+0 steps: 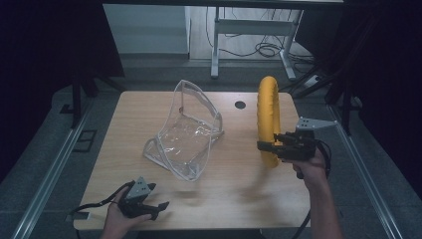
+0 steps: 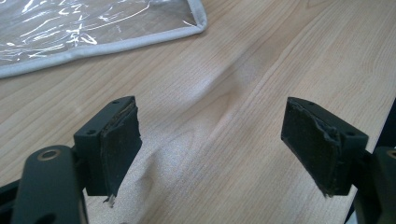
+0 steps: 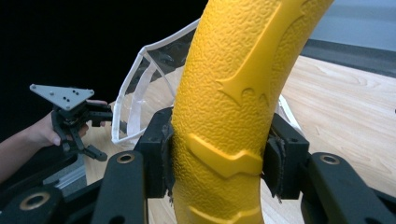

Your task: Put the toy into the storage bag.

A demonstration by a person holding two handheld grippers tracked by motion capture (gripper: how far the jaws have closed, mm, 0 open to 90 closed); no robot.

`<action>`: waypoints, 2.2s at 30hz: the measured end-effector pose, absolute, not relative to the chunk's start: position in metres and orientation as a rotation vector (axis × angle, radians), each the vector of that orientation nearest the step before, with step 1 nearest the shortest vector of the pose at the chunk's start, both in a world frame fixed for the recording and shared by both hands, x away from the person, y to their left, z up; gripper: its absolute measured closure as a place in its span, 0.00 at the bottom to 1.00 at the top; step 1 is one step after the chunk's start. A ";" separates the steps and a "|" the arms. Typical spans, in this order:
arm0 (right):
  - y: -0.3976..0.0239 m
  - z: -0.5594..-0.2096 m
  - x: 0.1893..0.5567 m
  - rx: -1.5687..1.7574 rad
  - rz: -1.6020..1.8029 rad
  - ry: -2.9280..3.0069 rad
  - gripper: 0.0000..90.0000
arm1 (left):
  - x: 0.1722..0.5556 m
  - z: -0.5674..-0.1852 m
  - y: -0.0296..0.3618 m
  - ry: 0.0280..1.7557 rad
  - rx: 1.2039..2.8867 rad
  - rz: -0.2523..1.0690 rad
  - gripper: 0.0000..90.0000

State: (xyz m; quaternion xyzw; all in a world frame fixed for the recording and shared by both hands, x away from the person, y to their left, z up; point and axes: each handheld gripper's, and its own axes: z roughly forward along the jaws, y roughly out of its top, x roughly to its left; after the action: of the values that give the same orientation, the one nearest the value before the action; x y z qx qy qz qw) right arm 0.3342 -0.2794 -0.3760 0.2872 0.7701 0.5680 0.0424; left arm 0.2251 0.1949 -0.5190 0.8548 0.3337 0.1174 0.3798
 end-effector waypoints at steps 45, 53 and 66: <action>-0.253 -0.362 0.327 0.858 1.968 2.142 0.57 | 0.224 -0.519 0.195 0.849 2.187 0.301 0.22; -0.250 -0.356 0.326 0.840 1.990 2.116 0.57 | 0.225 -0.519 0.195 0.850 2.183 0.302 0.22; -0.238 -0.348 0.328 0.832 2.050 2.070 0.57 | 0.225 -0.519 0.195 0.852 2.186 0.302 0.22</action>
State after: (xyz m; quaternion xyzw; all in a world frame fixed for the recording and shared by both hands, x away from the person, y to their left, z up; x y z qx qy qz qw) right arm 0.3277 -0.2381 -0.3481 0.2742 0.6821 0.6756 0.0560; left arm 0.2248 0.1947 -0.5194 0.8554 0.3333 0.1183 0.3785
